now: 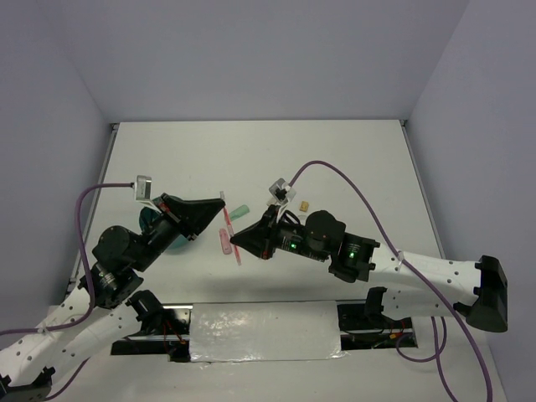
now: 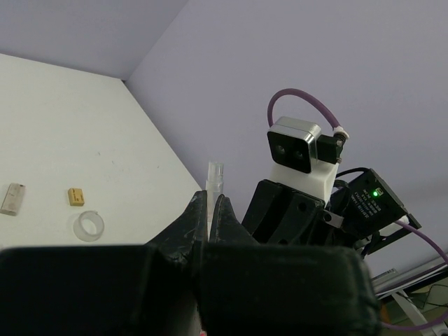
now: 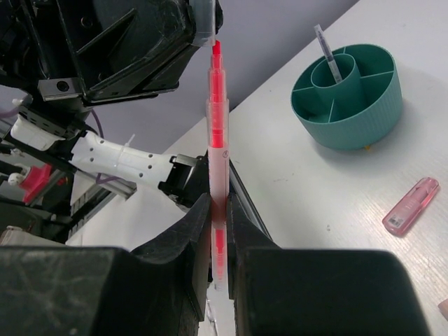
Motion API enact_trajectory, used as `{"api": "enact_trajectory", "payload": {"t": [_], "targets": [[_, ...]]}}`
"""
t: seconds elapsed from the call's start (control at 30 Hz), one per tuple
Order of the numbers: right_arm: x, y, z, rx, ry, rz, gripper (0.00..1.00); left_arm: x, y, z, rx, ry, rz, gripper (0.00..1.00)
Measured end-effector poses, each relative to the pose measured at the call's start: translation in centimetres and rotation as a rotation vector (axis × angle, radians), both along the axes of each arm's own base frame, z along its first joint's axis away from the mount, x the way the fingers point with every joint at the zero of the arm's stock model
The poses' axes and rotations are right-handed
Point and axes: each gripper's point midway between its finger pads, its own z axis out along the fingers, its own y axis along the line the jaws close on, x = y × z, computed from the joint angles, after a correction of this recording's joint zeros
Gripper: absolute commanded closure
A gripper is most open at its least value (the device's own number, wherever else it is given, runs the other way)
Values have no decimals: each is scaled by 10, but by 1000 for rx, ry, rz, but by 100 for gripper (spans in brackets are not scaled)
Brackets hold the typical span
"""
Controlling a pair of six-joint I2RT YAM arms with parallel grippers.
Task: Sort the stationery into containers
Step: Close the pen cap on the pen.
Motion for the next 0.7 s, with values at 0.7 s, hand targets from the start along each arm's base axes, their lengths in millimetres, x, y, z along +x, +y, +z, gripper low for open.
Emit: {"api": "enact_trajectory", "payload": {"t": [0.7], "targets": [[-3,2,-1,-1,5,20,100,6,4,5,9,-10,40,100]]}}
